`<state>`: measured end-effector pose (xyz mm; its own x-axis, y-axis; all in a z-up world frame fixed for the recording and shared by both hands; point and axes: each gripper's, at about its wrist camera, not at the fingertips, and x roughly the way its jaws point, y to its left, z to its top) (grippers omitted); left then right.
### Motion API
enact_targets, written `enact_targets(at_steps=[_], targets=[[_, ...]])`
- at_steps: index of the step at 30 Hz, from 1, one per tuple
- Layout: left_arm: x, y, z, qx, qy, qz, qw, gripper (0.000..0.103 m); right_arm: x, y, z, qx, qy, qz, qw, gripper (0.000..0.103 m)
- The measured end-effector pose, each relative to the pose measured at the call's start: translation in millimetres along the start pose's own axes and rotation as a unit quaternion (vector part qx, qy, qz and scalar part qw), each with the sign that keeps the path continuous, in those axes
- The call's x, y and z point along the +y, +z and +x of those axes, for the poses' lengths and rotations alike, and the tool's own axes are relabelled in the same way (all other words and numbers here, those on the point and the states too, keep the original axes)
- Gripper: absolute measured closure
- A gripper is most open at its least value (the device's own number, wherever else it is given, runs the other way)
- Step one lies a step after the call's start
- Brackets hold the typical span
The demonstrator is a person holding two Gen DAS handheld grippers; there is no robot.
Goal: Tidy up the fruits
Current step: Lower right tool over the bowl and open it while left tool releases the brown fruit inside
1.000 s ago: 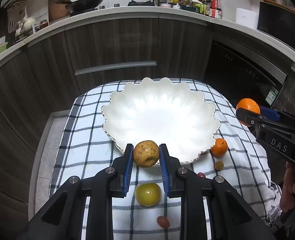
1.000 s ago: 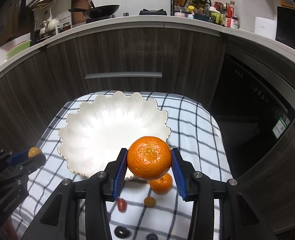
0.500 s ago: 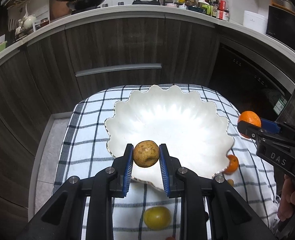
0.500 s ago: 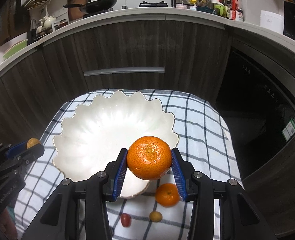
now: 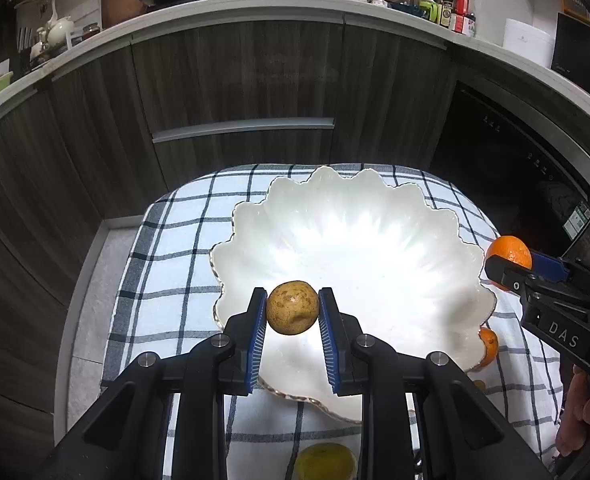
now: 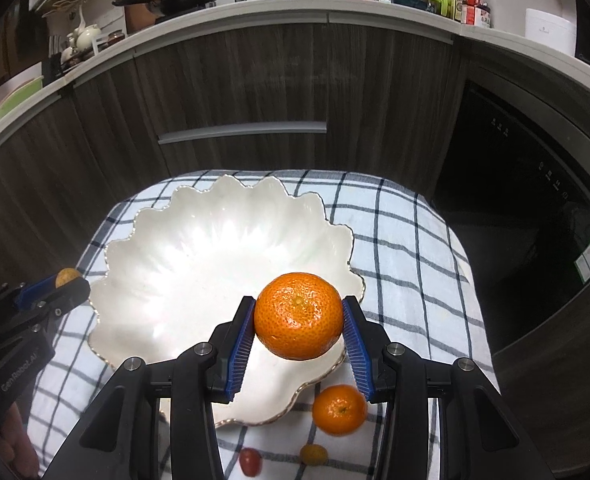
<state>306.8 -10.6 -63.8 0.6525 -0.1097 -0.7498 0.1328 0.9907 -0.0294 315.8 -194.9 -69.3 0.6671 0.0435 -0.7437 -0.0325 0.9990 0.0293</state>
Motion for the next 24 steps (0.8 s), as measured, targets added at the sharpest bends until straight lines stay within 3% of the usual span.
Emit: enact_targets(at_steps=[24], targets=[[8,4,55,0.041,-0.004,-0.003,0.9992,0.077,7,0,53,0.044,0.002,-0.011,0.999,0.059]])
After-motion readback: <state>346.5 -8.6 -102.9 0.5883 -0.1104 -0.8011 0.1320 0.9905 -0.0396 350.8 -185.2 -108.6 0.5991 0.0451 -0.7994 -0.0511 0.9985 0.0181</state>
